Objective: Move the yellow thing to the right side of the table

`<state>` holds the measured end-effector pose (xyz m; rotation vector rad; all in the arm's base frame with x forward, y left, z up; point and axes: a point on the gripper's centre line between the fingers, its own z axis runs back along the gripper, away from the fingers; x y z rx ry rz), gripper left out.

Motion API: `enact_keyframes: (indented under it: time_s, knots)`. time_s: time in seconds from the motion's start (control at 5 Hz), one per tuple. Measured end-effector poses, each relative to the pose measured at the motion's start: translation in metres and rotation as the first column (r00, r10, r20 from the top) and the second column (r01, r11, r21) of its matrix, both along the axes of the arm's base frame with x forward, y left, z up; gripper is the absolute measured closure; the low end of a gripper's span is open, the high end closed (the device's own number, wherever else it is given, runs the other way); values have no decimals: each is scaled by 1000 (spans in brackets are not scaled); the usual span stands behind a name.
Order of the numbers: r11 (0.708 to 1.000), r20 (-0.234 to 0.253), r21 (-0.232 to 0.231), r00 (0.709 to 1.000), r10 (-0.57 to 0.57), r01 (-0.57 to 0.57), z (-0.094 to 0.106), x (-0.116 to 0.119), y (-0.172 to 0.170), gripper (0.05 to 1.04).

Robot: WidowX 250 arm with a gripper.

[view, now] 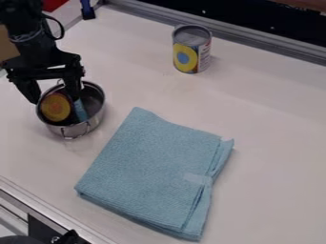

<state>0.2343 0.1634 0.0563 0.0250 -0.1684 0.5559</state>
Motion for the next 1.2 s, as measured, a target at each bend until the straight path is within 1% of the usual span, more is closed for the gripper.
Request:
enact_keyframes:
  time_s: [0.2,0.4,0.6,1.0,1.2]
  knots:
    - [1000,-17,2,1000,-2,2,-4,-1,0,83]
    - [1000,3,0,1000,-3,3,-6,1,-2,83]
    - [1000,12,-9,1000,3,-3,-6,2,-3,83]
    - [1000,8,-5,1000,24,-24,-14,-1,-4,83]
    - [1000,8,5,1000,27,-27,-16,-2,-4,83]
